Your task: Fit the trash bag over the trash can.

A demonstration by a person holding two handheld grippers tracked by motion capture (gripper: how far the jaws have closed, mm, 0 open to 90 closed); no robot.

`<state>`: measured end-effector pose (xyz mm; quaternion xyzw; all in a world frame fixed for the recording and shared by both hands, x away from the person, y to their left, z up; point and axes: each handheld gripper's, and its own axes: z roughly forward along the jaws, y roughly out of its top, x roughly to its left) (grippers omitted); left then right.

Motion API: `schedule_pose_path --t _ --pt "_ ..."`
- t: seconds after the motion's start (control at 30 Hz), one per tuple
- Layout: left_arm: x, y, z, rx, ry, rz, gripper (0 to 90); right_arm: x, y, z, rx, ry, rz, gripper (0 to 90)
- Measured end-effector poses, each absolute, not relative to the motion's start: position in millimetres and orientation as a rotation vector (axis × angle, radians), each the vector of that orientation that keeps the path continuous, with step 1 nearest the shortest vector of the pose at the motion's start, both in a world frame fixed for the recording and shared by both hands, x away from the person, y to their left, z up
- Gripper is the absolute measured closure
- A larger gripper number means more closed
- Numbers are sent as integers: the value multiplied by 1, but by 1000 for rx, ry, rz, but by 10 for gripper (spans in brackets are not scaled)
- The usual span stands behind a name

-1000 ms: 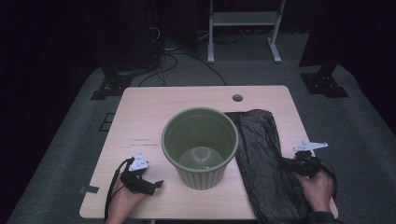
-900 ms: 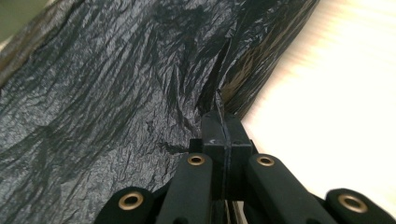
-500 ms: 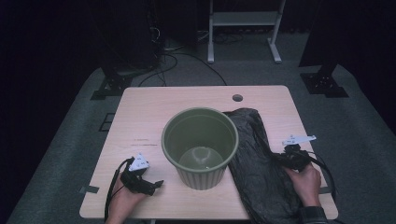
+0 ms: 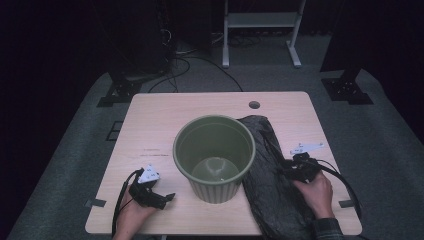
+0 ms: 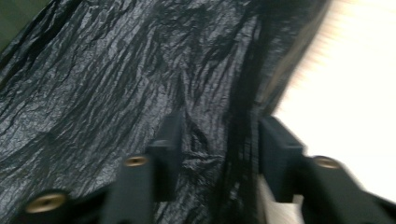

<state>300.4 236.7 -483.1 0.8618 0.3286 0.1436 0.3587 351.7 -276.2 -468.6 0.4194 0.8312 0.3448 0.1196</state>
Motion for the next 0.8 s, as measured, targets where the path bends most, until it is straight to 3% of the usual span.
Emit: schedule_pose_path --t 0.07,0.17,0.8 --pt "300 237 -483 2223 848 371 0 353 -274 -470 1221 2443 1023 352" --pt "300 237 -483 2223 848 370 0 354 -271 -473 1219 2469 1043 293" --pt "300 237 -483 2223 848 371 0 362 -222 -475 1151 2532 1205 163"
